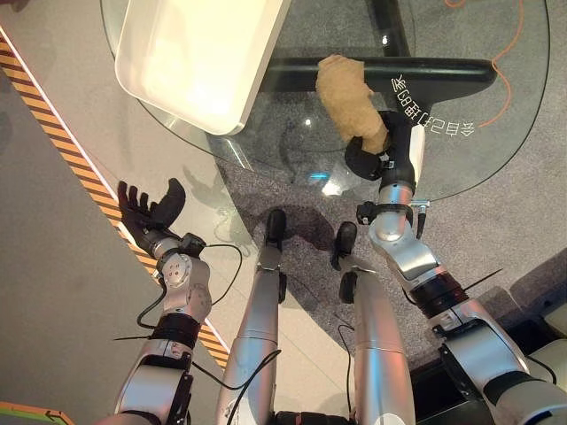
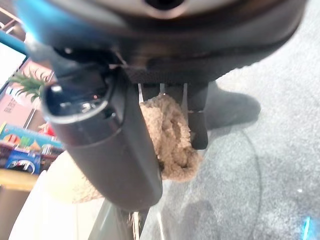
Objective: Wipe the table with a cloth and put it in the basket.
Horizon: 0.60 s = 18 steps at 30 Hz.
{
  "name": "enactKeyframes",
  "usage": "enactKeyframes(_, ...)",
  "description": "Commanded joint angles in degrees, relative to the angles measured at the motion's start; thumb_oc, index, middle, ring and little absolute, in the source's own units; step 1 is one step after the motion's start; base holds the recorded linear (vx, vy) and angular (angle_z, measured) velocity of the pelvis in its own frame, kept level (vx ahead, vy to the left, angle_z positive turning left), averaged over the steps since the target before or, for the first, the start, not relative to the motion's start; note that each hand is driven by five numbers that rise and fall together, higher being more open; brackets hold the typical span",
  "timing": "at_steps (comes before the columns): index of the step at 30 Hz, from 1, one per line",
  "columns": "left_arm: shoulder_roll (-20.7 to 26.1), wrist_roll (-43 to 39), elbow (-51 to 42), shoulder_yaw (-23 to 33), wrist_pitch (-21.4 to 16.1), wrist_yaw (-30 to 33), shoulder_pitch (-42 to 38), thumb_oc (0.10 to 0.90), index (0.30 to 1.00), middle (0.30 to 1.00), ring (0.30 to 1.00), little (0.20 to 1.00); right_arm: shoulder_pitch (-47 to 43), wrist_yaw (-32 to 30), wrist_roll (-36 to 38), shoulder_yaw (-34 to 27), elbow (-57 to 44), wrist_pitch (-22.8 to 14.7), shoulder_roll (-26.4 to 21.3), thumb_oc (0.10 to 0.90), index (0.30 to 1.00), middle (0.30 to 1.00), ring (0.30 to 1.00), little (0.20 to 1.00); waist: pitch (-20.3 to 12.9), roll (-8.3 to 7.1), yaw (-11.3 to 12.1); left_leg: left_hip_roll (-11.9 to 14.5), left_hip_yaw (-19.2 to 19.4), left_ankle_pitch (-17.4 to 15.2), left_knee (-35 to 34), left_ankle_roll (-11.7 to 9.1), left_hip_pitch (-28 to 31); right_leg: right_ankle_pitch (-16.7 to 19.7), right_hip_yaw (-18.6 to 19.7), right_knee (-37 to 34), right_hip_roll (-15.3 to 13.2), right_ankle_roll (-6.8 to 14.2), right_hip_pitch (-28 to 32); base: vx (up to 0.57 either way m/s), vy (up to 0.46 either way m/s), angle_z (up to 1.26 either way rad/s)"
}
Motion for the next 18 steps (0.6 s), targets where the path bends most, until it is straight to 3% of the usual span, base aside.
enactKeyframes(1,5.09,10.2,-8.73,4.63,-6.66,4.51,1.01,0.8,0.9,0.9,0.9,0.9,0.38,-2.47,-4.64,-1.11,-13.84,-5.96,0.61,0.1,0.3,0.3,0.3,0.2,-1.09,1.12,-0.69,-2.5,3.49,-1.48,2.37,4.34,0.52,1.75,0.35,-1.97,3.28,-0.25,1.53,0.0,0.0,0.0)
enactKeyframes(8,5.12,12.46,-21.2,3.41,-3.18,-1.83,0.2,0.8,0.9,0.9,0.9,0.9,1.17,-0.34,-6.21,-3.01,-17.03,-7.9,1.59,0.1,0.3,0.3,0.3,0.2,-1.09,1.06,-0.66,-2.56,3.46,-1.68,2.16,4.51,0.89,1.67,0.27,-1.97,3.37,-0.17,1.88,0.0,-0.004,0.0)
enactKeyframes(18,2.53,6.68,-32.28,-0.01,-1.03,-19.61,1.2,0.8,0.9,0.9,0.9,0.9,2.63,5.96,-9.94,-4.73,-24.67,-9.52,2.16,0.1,0.3,0.3,0.3,0.2,-1.09,1.07,-1.53,-2.78,4.0,-1.78,1.79,4.94,1.5,1.99,0.8,-2.44,3.94,0.1,2.24,0.0,0.0,0.0)
